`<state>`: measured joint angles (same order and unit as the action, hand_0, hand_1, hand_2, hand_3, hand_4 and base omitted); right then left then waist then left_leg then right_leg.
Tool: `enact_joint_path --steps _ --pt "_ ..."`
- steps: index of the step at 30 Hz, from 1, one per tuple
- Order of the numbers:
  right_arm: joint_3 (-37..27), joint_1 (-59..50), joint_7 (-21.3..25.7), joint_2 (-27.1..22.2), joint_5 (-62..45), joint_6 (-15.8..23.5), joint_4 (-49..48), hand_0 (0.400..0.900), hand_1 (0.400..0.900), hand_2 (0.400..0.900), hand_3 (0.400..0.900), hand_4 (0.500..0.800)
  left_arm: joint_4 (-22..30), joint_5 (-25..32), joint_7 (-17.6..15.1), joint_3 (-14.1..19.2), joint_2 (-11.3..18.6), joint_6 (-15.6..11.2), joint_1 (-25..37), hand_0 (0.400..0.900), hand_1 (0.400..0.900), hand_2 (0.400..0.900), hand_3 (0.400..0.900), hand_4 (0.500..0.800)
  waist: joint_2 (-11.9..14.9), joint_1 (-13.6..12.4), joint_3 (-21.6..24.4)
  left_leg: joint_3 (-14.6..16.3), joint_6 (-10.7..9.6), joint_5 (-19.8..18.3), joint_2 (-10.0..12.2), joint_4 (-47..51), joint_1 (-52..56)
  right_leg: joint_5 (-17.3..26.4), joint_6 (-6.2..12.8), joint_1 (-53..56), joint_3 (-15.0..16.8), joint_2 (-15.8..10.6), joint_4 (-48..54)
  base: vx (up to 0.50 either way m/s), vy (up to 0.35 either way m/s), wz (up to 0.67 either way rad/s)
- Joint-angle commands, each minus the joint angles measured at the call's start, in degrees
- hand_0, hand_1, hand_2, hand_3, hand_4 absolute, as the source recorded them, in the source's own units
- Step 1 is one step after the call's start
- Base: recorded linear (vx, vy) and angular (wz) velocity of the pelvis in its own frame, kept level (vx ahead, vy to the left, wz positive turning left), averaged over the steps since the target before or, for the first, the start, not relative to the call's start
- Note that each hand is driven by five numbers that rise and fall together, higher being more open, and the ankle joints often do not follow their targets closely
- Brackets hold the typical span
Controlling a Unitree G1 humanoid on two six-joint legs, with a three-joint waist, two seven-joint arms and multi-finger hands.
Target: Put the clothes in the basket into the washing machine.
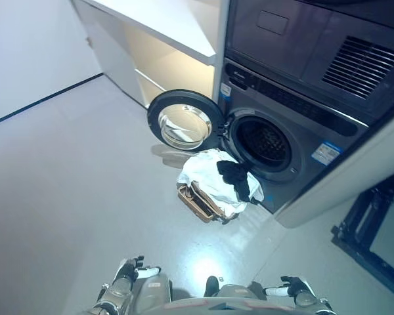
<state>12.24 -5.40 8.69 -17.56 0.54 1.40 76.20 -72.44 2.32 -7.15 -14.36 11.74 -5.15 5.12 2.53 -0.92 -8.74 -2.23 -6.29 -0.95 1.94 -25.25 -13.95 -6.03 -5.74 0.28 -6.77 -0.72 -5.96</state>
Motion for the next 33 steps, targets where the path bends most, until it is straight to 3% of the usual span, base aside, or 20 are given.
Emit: enact_joint_path --steps 1,3,6,10,12,13,16,18,20,23,26,29,30,33 --pt "1.59 1.71 1.84 -2.48 -1.38 1.48 -1.98 0.9 0.9 0.9 0.9 0.8 -0.69 -1.14 -1.38 0.22 2.6 0.77 -3.15 0.9 0.9 0.9 0.9 0.8 -2.04 -1.15 0.45 1.94 2.98 8.41 1.12 19.6 -0.55 1.5 8.02 1.76 3.56 2.78 -2.24 0.35 -0.001 -0.28" --pt "1.75 1.59 2.15 -2.62 -1.22 1.65 -1.9 0.9 0.9 0.9 0.9 0.8 -1.03 -1.77 -1.33 0.24 2.59 0.88 -3.41 0.9 0.9 0.9 0.9 0.8 -2.51 -1.67 0.6 3.35 2.64 9.94 1.35 27.14 -1.31 0.54 8.29 4.15 4.74 3.26 -1.08 0.35 0.004 -0.25" --pt "2.06 1.82 2.01 -2.41 -0.68 1.58 -1.87 0.9 0.9 0.9 0.9 0.8 -1.4 -2.88 -0.92 0.45 2.69 1.15 -3.75 0.9 0.9 0.9 0.9 0.8 -3.18 -1.75 1.71 6.93 2.74 11.42 1.32 29.36 -0.25 -0.99 8.4 7.21 5.65 3.57 -0.35 0.33 0.044 -0.23" --pt "2.75 1.71 1.59 -1.6 0.13 1.5 -2.09 0.9 0.9 0.9 0.9 0.8 -1.79 -2.98 -0.83 0.86 2.82 1.05 -4.31 0.9 0.9 0.9 0.9 0.8 -3.12 -2.23 3.88 5.02 3.1 13.79 1.08 28.54 1.3 -3.24 8.87 10.07 7.57 2.82 -0.4 0.32 0.103 -0.39" --pt "2.52 2.07 1.2 -0.96 0.23 1.48 -2.31 0.9 0.9 0.9 0.9 0.8 -1.75 -2.94 -0.73 0.78 2.85 1.03 -4.01 0.9 0.9 0.9 0.9 0.8 -2.26 -2.38 4.61 5.36 3.97 12.84 0.22 25.78 1.09 -3.42 9.93 10.78 7.13 1.21 -2.08 0.3 0.119 -0.12" --pt "2.32 2.16 1.06 -0.61 0.36 1.4 -2.25 0.9 0.9 0.9 0.9 0.8 -1.76 -2.83 -0.62 0.73 2.81 1.08 -3.84 0.9 0.9 0.9 0.9 0.8 -1.81 -2.47 5.07 5.52 4.63 11.8 -0.42 24.9 1.42 -2.32 10.94 9.96 6.92 0.44 -5.41 0.28 0.134 -0.1" --pt "2.46 1.88 1.15 -0.17 1.31 1.17 -2.86 0.9 0.9 0.9 0.9 0.8 -0.86 -1.97 -0.52 0.59 3.35 1.17 -2.92 0.9 0.9 0.9 0.9 0.8 -1.38 -1.64 3.48 6.17 7.06 8.71 -1.91 23.1 3.83 12.13 14.82 0.32 6.39 -1.87 -24.35 0.13 0.137 -0.01" --pt "2.56 1.29 1.33 -0.42 0.95 1.3 -3.7 0.9 0.9 0.9 0.9 0.8 -0.54 -1.72 -0.64 0.15 3.96 1.27 -2.11 0.9 0.9 0.9 0.9 0.8 -3.0 -0.57 1.53 5.46 7.88 7.96 -1.32 22.88 5.74 16.53 14.83 -4.63 5.86 -1.28 -32.15 0.08 0.156 0.15" --pt "2.51 1.22 1.44 -0.64 1.05 1.37 -3.84 0.9 0.9 0.9 0.9 0.8 -0.65 -1.67 -0.57 0.18 4.36 1.22 -1.99 0.9 0.9 0.9 0.9 0.8 -3.96 0.06 0.68 4.27 8.64 6.42 -1.76 21.95 7.12 14.52 13.21 -7.84 4.69 -2.02 -36.03 0.17 0.115 0.18" --pt "2.48 1.23 1.72 -1.23 1.71 1.23 -4.36 0.9 0.9 0.9 0.9 0.8 -0.9 -1.3 -1.08 0.76 4.81 0.82 -1.83 0.9 0.9 0.9 0.9 0.8 -4.89 1.0 0.29 2.77 8.06 4.47 -1.88 22.95 10.41 9.82 11.28 -11.06 1.16 -8.21 -28.05 0.25 -0.01 0.29" --pt "3.41 0.46 1.41 -1.59 3.62 0.89 -5.12 0.9 0.9 0.9 0.9 0.8 -1.15 -1.51 -1.3 1.06 4.83 0.4 -1.55 0.9 0.9 0.9 0.9 0.8 -3.58 1.2 0.18 1.77 6.37 1.55 -2.64 22.63 12.26 10.79 12.7 -10.99 -1.59 -12.06 -10.84 0.26 -0.194 0.31" --pt "5.6 -1.77 1.52 -2.51 6.56 0.77 -6.31 0.9 0.9 0.9 0.9 0.8 -1.14 -1.2 -1.6 1.67 4.97 0.0 -1.17 0.9 0.9 0.9 0.9 0.8 -2.54 1.75 -0.97 1.11 5.11 -0.27 -2.58 22.15 14.07 14.26 14.95 -12.41 -0.34 -12.58 -4.38 0.18 -0.197 0.39" --pt "5.98 -1.8 1.58 -2.44 6.97 0.76 -6.07 0.9 0.9 0.9 0.9 0.8 -1.18 -1.53 -1.71 1.6 5.0 0.03 -1.18 0.9 0.9 0.9 0.9 0.8 -2.08 1.8 -0.61 -0.03 4.76 -0.39 -2.74 21.8 14.0 12.72 14.89 -10.85 0.66 -11.8 -3.44 0.15 -0.216 0.53" --pt "7.77 -2.17 1.08 -2.82 8.97 0.83 -6.04 0.9 0.9 0.9 0.9 0.8 -0.9 -0.65 -2.08 2.1 4.96 -0.32 -1.53 0.9 0.9 0.9 0.9 0.8 -1.57 0.82 0.15 -1.98 3.46 0.37 -1.28 23.0 14.33 11.1 14.33 -9.49 -1.44 -11.16 -4.64 0.13 -0.254 0.7"
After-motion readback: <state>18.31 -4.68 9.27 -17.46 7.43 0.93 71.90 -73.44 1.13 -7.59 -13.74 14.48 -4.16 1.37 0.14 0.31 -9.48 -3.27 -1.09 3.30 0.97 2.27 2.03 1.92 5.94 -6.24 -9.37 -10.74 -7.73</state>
